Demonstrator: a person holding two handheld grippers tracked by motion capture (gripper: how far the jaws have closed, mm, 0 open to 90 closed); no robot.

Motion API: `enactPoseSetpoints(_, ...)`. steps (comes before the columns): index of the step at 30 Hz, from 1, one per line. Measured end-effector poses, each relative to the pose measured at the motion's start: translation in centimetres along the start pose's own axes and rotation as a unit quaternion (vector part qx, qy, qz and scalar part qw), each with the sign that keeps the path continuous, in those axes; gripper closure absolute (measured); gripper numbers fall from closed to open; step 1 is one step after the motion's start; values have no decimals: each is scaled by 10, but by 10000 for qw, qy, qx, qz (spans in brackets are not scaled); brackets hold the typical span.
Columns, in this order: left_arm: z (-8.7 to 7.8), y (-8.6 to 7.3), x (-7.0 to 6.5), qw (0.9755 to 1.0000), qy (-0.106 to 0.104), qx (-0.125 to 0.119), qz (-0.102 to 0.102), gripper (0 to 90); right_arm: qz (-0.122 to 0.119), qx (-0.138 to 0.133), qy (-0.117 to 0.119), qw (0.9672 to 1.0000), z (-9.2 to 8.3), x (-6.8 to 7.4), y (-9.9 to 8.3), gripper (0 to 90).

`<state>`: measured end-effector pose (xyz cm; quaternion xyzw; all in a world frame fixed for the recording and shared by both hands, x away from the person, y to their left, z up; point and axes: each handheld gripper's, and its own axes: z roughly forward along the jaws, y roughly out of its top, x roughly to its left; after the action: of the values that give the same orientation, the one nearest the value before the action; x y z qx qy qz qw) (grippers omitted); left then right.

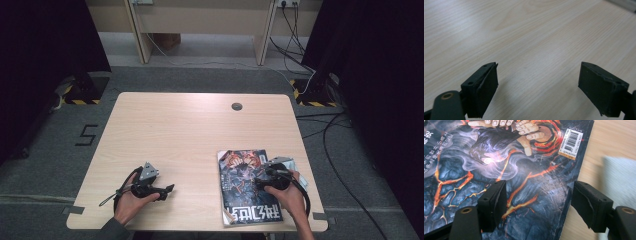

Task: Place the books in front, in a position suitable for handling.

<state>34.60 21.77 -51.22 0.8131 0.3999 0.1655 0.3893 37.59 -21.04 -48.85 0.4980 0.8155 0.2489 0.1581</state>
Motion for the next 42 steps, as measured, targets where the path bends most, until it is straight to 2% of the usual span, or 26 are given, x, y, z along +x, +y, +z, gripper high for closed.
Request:
enactPoseSetpoints(1, -1, 1, -2, 10000, -34, -44, 25, 156, -58, -16, 41, 10000, 3, 6, 3, 287)
enactPoseSetpoints(2, -1, 3, -6, 9998, -88, -112, 107, 158, -237, -35, 106, 9997, 7, 15, 10, 289)
enactPoseSetpoints(3, -1, 3, -6, 9998, -88, -112, 107, 159, -237, -35, 106, 9997, 7, 15, 10, 289)
enactPoseSetpoints(4, 0, 4, -8, 9997, -111, -114, 196, 160, -413, -34, 140, 9990, 11, 27, 16, 312)
enactPoseSetpoints(6, -1, 5, -7, 9997, -92, -138, 182, 161, -629, -98, 241, 9977, 14, 39, 22, 372)
enactPoseSetpoints(7, -1, 5, -7, 9997, -92, -138, 182, 161, -629, -98, 241, 9977, 14, 39, 22, 372)
enactPoseSetpoints(8, -1, 6, -4, 9997, -80, -185, 118, 161, -721, -77, 217, 9971, 18, 50, 28, 372)
enactPoseSetpoints(11, 0, 8, -2, 9997, -57, -224, 57, 160, -797, -99, 239, 9965, 21, 58, 33, 373)
enactPoseSetpoints(12, 3, 11, -2, 9997, -75, -234, 67, 160, -792, -111, 345, 9962, 25, 62, 37, 372)
enactPoseSetpoints(15, 10, 18, -3, 9996, -79, -248, 77, 160, -802, -149, 440, 9957, 28, 65, 40, 371)
enactPoseSetpoints(16, 16, 25, -5, 9995, -56, -244, 168, 160, -832, -172, 402, 9956, 29, 68, 40, 367)
enactPoseSetpoints(18, 21, 29, -6, 9994, -43, -258, 221, 160, -831, -183, 386, 9956, 29, 68, 40, 359)
enactPoseSetpoints(19, 28, 34, -9, 9994, -64, -231, 251, 161, -785, -120, 378, 9961, 26, 68, 37, 301)
enactPoseSetpoints(20, 31, 37, -11, 9993, -96, -221, 277, 161, -795, -82, 401, 9960, 25, 68, 36, 285)
enactPoseSetpoints(22, 35, 40, -13, 9992, -127, -198, 331, 161, -771, -97, 432, 9960, 22, 68, 33, 285)
enactPoseSetpoints(26, 52, 53, -17, 9988, -96, -220, 428, 163, -506, -272, 518, 9970, 3, 63, 13, 271)
enactPoseSetpoints(29, 58, 60, -17, 9988, -31, -173, 460, 165, -498, -279, 504, 9971, -1, 62, 6, 271)
enactPoseSetpoints(31, 66, 65, -18, 9988, -106, -118, 462, 164, -454, -242, 469, 9976, -6, 62, -2, 268)
enactPoseSetpoints(32, 71, 68, -17, 9985, -105, -34, 531, 164, -477, -211, 499, 9974, -10, 63, -9, 268)
enactPoseSetpoints(35, 78, 69, -15, 9987, -118, -6, 490, 160, -518, -192, 523, 9971, -14, 64, -15, 268)
enactPoseSetpoints(38, 87, 72, -9, 9994, -219, 89, 269, 146, -539, -201, 609, 9965, -19, 67, -23, 266)
enactPoseSetpoints(39, 88, 74, -9, 9994, -196, 94, 260, 146, -567, -200, 623, 9962, -20, 67, -26, 266)
enactPoseSetpoints(42, 90, 76, -9, 9987, -162, 105, 477, 150, -609, -169, 706, 9955, -25, 72, -34, 259)
